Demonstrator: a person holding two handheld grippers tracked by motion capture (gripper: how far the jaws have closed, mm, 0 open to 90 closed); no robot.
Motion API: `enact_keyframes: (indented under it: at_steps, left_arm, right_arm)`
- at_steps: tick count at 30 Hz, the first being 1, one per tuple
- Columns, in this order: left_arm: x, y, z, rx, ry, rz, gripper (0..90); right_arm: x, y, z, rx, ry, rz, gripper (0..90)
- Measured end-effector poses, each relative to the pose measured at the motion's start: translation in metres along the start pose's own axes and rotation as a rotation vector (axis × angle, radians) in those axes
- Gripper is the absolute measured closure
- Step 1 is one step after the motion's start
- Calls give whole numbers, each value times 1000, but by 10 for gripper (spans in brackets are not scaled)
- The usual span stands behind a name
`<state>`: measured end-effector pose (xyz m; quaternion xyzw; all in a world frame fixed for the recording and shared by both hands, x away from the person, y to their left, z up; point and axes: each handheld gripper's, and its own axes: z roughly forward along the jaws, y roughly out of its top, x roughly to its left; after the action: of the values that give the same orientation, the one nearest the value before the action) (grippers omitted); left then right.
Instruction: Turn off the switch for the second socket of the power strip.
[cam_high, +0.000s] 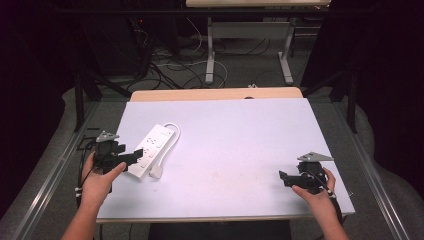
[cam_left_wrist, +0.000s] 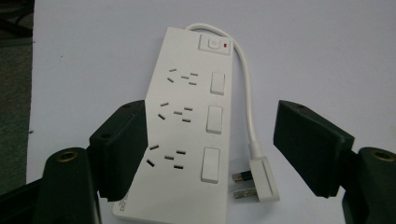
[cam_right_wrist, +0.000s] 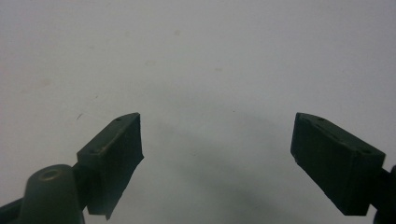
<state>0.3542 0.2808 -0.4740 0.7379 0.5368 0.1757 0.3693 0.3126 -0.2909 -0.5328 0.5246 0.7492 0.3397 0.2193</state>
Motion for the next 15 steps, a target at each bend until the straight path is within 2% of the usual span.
enact_keyframes:
  at_steps: [3, 4, 5, 7, 15]
  left_arm:
    - [-1, 2, 1, -7, -3, -15, 274]
    - [-1, 3, 1, -3, -2, -2, 278]
    - [-2, 4, 1, -4, -8, -18, 278]
    - [-2, 5, 2, -6, -11, -22, 279]
    - [-3, 13, 5, 9, -17, -24, 284]
  right_arm:
    - [0, 0, 0, 0, 2, 1, 162]
    - [0, 0, 0, 0, 4, 1, 162]
    - [0, 0, 0, 1, 5, 2, 162]
    - [0, 0, 0, 2, 6, 1, 161]
    - [0, 0, 0, 4, 3, 5, 162]
